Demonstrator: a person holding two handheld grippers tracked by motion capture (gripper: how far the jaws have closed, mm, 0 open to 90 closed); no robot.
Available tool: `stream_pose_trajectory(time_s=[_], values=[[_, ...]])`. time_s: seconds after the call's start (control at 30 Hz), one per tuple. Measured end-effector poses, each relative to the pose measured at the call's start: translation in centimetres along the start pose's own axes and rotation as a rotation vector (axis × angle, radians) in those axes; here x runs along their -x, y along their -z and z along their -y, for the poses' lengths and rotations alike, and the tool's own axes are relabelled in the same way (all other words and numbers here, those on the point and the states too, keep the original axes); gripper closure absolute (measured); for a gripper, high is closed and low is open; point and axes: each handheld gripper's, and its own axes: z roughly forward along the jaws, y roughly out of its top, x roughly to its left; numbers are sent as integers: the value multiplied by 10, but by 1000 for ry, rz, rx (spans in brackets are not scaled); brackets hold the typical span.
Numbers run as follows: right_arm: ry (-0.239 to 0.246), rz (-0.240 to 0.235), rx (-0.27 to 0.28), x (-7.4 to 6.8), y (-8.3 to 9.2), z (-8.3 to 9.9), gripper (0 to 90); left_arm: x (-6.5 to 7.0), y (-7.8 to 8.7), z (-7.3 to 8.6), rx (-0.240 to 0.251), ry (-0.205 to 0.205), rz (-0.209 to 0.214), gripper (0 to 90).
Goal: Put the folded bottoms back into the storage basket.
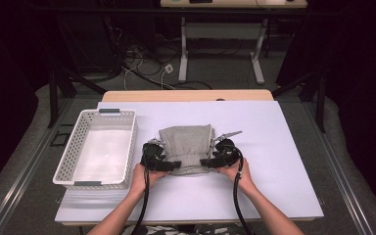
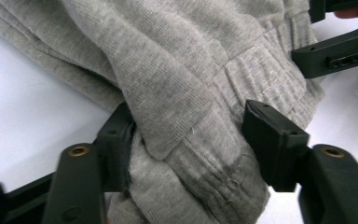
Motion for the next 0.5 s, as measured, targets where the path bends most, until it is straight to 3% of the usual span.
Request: stream_pose_trajectory(time_s=[0.2, 0.5], values=[[-3, -19, 6, -2, -1, 0, 435, -1, -1, 1, 8, 6, 34, 492], [-16, -36, 10, -3, 0, -1, 523, 1, -1, 0, 8, -8, 37, 543]])
